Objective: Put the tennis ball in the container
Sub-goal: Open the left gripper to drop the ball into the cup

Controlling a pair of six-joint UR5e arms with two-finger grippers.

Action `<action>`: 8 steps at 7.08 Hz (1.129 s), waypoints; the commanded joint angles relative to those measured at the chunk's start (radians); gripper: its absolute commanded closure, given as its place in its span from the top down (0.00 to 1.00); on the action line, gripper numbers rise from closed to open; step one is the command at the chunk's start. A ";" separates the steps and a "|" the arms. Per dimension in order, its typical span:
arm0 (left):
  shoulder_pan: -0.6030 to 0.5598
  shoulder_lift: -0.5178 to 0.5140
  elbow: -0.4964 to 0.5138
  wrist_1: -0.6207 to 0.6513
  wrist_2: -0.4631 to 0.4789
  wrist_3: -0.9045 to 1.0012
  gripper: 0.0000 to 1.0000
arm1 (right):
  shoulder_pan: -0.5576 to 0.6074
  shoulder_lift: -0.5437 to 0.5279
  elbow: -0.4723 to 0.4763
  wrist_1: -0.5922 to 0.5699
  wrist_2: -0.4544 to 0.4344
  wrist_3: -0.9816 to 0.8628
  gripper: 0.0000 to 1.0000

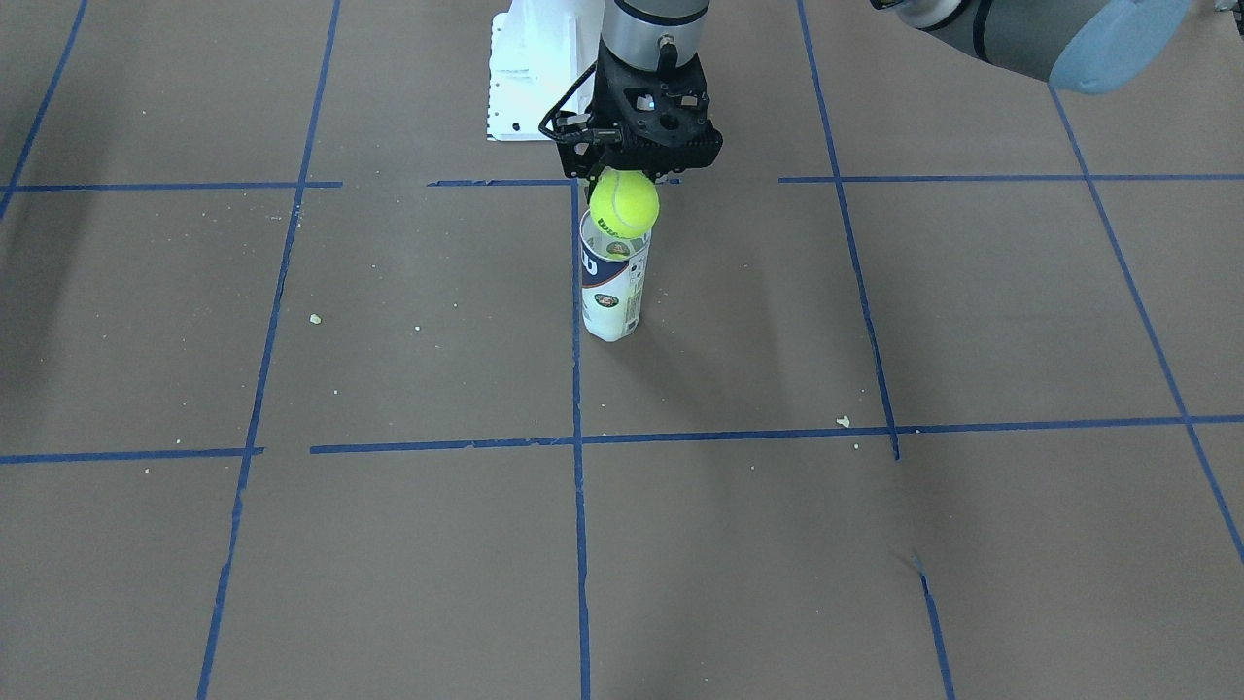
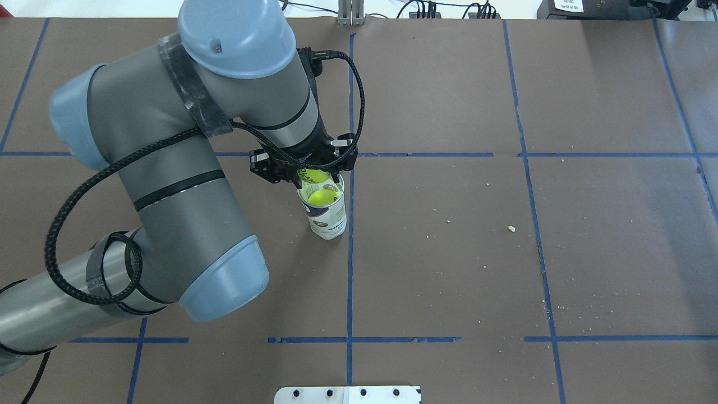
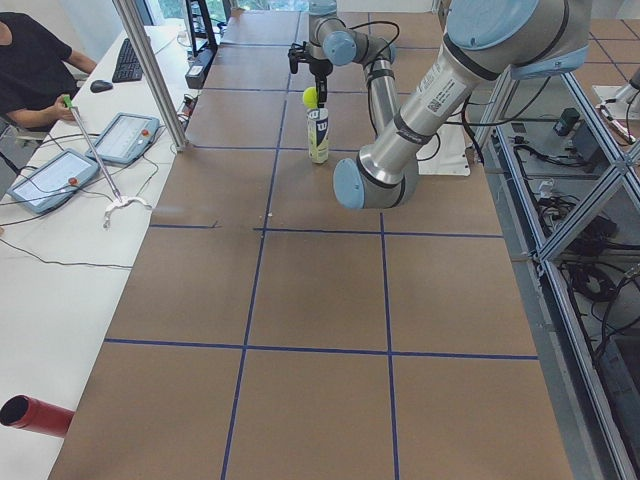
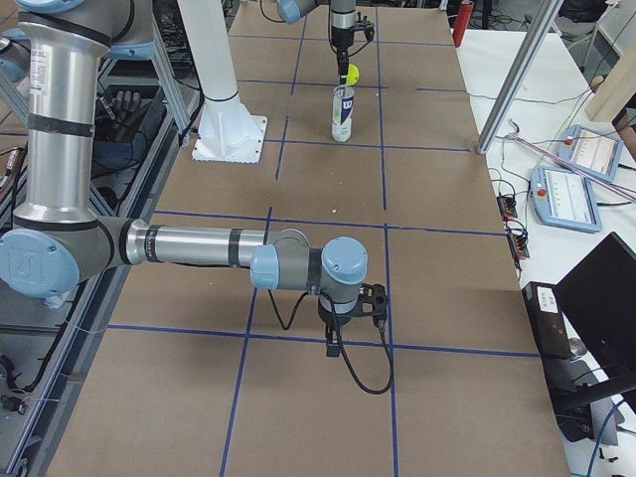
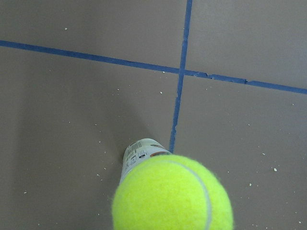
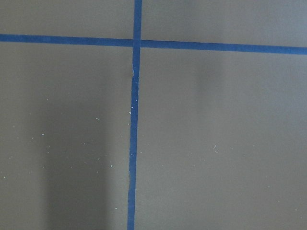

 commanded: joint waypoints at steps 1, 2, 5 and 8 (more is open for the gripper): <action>0.001 0.030 -0.003 -0.038 0.002 0.001 1.00 | 0.000 0.000 0.000 0.000 0.000 0.000 1.00; -0.001 0.031 -0.010 -0.041 0.002 0.001 1.00 | 0.000 0.000 0.000 0.000 0.000 0.000 1.00; -0.001 0.031 -0.018 -0.041 0.002 0.002 1.00 | 0.000 0.000 0.000 0.000 0.000 0.000 1.00; -0.056 0.112 -0.133 -0.041 0.000 0.202 1.00 | 0.000 0.000 0.000 0.000 0.000 0.000 1.00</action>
